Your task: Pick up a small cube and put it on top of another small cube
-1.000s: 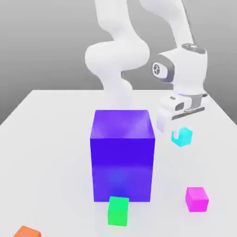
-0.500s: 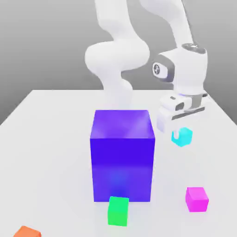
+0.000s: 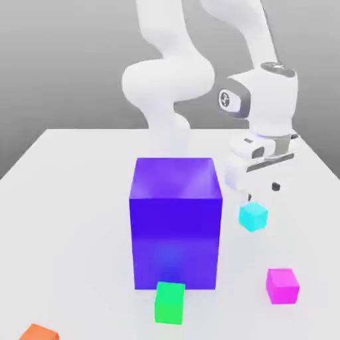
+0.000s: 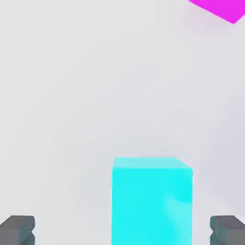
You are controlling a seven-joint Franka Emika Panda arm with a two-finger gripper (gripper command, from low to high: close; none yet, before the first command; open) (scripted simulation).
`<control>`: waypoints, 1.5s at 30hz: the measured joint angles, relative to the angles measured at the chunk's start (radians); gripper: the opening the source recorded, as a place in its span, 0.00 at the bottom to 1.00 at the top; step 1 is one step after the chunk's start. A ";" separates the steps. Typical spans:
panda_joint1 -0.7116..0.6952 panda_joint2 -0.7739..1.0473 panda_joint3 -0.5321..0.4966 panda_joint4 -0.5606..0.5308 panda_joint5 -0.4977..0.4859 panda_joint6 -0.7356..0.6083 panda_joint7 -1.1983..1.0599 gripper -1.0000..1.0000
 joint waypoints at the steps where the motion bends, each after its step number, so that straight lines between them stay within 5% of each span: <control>1: 0.000 0.000 0.000 0.000 0.000 0.000 0.000 1.00; 24: 0.000 0.000 0.000 0.000 0.000 0.000 0.000 1.00; 31: 0.016 0.134 0.013 0.117 0.095 0.020 0.127 1.00; 45: -0.167 0.337 -0.094 0.377 -0.141 -0.037 0.274 1.00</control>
